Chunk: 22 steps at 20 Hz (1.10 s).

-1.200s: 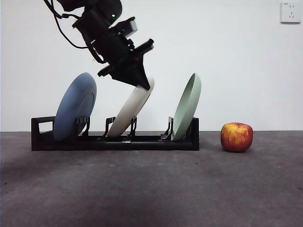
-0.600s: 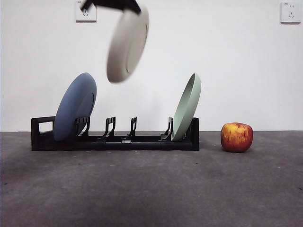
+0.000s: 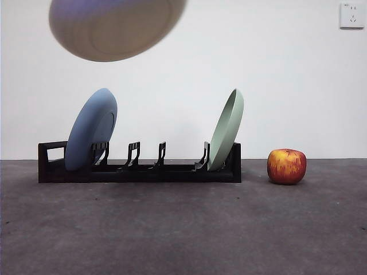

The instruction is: Take the yellow plate from the plate rack,put the plate on the table,take the apple from the table,put the apple in the plate

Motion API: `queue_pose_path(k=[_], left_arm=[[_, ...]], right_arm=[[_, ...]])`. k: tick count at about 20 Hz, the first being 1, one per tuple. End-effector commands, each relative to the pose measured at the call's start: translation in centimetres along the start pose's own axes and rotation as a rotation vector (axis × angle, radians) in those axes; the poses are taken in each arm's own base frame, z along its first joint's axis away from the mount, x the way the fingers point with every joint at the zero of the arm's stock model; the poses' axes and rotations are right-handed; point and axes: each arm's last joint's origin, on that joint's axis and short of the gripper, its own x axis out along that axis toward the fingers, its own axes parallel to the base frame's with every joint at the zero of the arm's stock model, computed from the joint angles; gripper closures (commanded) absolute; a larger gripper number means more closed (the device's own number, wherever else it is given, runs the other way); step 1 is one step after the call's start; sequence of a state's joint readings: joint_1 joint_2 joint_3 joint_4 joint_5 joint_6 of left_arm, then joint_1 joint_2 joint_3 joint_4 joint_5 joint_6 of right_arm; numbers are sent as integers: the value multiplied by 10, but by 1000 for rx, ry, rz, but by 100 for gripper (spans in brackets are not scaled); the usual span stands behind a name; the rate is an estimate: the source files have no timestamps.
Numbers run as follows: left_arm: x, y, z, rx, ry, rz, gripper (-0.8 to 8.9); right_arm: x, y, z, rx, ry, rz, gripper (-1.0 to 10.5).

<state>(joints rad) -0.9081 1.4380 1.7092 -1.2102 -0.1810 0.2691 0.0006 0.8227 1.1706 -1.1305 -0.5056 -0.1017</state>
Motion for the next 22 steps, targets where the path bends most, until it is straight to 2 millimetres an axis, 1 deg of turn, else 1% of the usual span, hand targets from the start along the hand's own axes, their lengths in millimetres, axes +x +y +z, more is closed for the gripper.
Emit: queue_pose_path(k=[1,2,3,5,7,10,13,19,22], left_arm=[[22,-31,1,76,47,25,819],[33,-42,-2,93,60,37,819],[49,-55,-8,114,75,35,819],[77,-74,-23,114,108,26,819],[100,-90,-38,149,136,98,819],[121,-111,-52,181,142,97,819],[140,-126,-57,197,162,92,819],[189,-148,-67,268,305,148,819],[201,-158,-69,293,313,179,819]], right_arm=[[-1,1,1,-11,-9,3,411],[-1,1,1,-10,-9,3,411],[-1,1,1,-11,-9,3,411],[-1,1,1,-11,-10,3,411],[-1,1,1,-11,-11,3,411],[0,0,2,-10,-8,3,411],[2,-1,3,-4,2,4,412],[3,-2,3,-2,6,4,412],[3,-2,3,-2,6,4,411]])
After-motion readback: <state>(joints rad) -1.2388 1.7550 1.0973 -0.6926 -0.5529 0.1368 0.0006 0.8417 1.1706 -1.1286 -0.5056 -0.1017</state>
